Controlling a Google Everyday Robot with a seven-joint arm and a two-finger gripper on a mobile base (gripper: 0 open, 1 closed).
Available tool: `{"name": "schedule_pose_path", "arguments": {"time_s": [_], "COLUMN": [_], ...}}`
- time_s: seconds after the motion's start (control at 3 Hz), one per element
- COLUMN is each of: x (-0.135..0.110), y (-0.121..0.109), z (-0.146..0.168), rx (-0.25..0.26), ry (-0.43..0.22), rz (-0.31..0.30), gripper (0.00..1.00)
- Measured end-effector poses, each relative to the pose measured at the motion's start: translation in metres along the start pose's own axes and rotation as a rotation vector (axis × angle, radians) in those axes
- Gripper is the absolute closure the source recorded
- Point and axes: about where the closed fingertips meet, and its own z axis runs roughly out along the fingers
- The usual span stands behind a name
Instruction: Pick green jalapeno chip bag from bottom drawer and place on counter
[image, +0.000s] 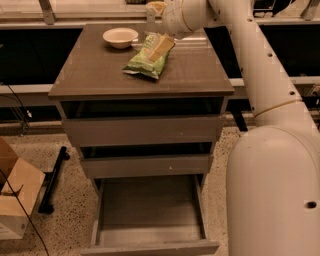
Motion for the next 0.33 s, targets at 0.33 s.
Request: {"name": "schedule_pose_path", "arguments": {"time_s": [0.33], "x": [0.0000], "y": [0.0000], "z": [0.0000], "rx": [0.000], "ry": [0.000], "rz": [0.000], "gripper": [0.00]}}
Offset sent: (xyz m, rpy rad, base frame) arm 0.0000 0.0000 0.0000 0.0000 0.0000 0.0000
